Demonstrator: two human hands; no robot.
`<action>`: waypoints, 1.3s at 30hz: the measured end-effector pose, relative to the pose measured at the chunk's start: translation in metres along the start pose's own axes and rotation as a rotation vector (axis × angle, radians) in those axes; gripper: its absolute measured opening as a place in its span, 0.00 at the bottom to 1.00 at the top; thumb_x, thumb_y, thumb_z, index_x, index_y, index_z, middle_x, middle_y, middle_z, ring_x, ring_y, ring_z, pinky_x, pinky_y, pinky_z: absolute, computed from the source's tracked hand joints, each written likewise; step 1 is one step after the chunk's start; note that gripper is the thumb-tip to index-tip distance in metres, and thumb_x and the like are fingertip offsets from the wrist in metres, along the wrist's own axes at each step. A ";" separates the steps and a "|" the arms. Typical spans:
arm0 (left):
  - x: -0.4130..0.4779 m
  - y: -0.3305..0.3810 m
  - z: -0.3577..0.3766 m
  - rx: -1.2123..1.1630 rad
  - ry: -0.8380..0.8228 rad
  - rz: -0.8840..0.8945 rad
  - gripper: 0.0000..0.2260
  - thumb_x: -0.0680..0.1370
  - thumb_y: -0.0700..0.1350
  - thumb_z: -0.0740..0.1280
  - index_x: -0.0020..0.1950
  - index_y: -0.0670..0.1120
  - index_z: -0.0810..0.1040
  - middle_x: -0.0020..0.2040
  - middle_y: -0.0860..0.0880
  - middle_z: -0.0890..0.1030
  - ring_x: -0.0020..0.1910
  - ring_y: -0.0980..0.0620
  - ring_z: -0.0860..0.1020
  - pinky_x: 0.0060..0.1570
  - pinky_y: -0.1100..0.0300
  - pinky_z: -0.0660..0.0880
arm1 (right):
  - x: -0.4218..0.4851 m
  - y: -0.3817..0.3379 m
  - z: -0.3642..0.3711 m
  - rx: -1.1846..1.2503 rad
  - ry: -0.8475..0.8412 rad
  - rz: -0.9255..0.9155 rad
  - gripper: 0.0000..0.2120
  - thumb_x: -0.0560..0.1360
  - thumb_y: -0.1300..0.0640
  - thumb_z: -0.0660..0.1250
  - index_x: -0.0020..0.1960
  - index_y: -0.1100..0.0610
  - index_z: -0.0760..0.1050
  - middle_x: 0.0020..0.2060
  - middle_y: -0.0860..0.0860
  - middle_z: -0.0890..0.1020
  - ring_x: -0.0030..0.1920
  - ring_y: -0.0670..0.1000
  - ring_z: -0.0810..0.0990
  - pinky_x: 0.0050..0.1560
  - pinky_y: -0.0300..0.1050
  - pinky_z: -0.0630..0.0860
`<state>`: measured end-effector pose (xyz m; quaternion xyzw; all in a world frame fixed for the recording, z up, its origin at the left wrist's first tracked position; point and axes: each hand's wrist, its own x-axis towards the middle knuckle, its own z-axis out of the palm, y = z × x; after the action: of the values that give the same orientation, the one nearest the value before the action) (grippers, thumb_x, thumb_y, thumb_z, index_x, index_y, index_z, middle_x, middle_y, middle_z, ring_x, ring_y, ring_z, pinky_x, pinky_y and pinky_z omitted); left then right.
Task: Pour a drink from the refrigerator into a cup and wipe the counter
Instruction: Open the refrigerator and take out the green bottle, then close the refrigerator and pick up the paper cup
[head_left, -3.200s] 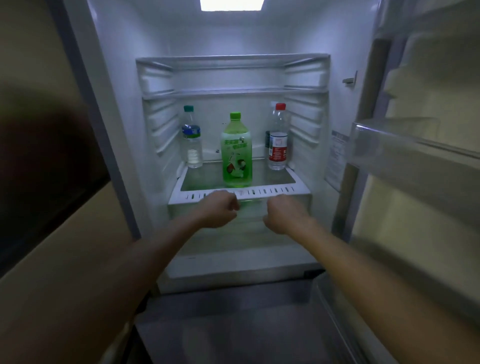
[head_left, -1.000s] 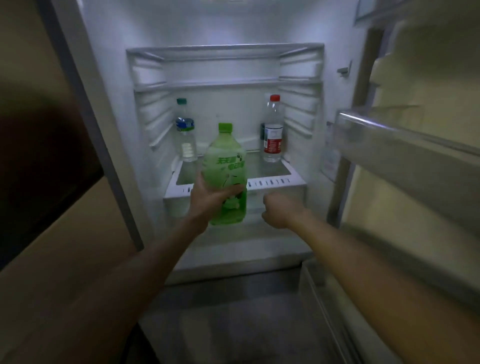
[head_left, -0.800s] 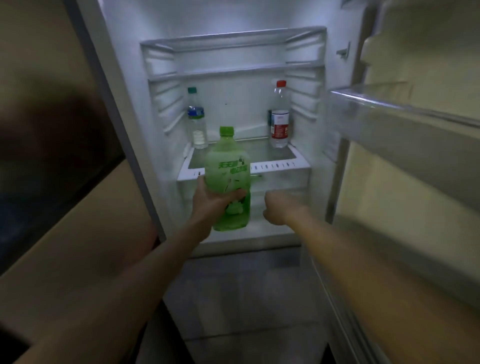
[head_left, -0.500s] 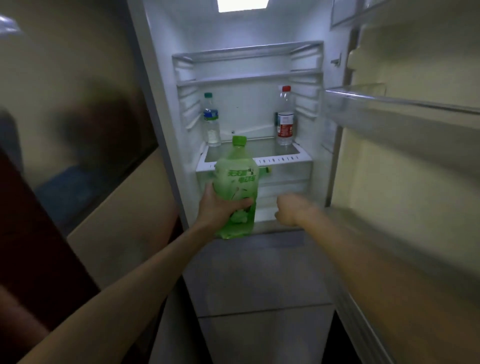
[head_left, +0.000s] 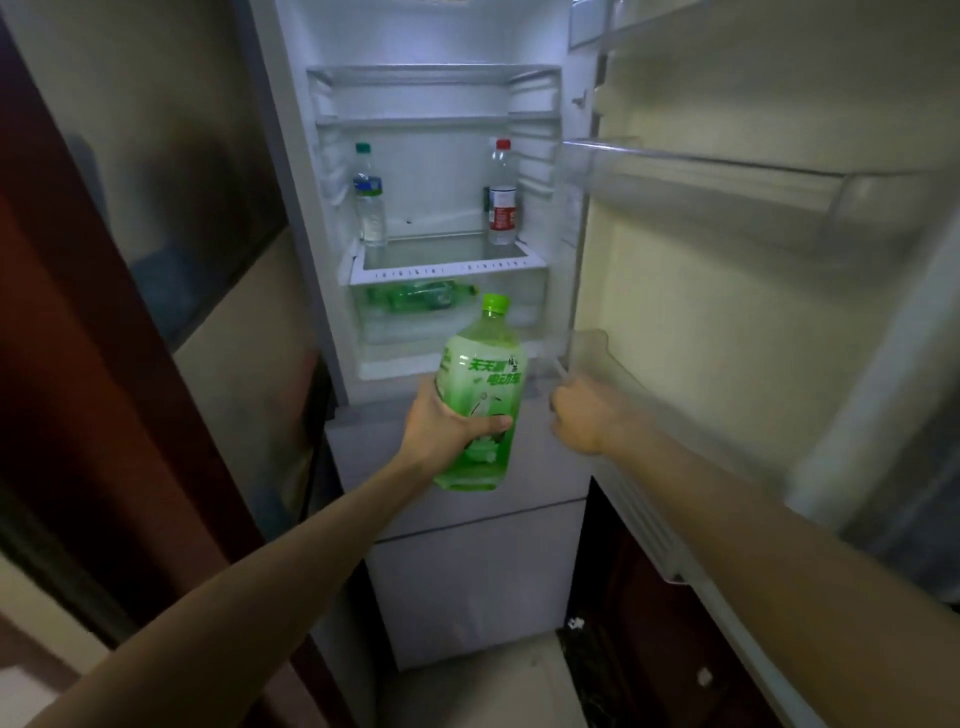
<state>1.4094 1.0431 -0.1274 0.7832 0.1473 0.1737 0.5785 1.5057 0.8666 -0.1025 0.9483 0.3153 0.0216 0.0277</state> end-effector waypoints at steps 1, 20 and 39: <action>-0.010 0.003 0.005 0.005 -0.025 0.008 0.26 0.57 0.46 0.84 0.52 0.47 0.82 0.47 0.50 0.87 0.46 0.52 0.85 0.49 0.48 0.83 | -0.009 0.002 0.002 0.019 -0.002 -0.014 0.10 0.75 0.57 0.61 0.48 0.62 0.77 0.53 0.61 0.79 0.52 0.60 0.79 0.53 0.52 0.78; -0.166 0.057 0.096 -0.035 0.133 -0.006 0.30 0.58 0.47 0.85 0.56 0.46 0.76 0.49 0.51 0.85 0.46 0.55 0.84 0.46 0.54 0.83 | -0.222 0.073 0.001 0.082 0.035 -0.421 0.15 0.78 0.56 0.59 0.61 0.58 0.78 0.59 0.53 0.75 0.57 0.54 0.76 0.54 0.52 0.75; -0.218 0.072 0.162 0.028 0.039 0.021 0.19 0.62 0.41 0.83 0.48 0.48 0.79 0.42 0.52 0.86 0.38 0.60 0.84 0.35 0.67 0.79 | -0.291 0.208 0.013 0.567 0.315 0.344 0.15 0.77 0.56 0.63 0.60 0.62 0.68 0.50 0.58 0.79 0.45 0.59 0.79 0.43 0.55 0.80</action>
<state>1.2879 0.7897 -0.1249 0.7892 0.1527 0.1932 0.5626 1.3975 0.5258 -0.1088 0.9425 0.1453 0.0833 -0.2891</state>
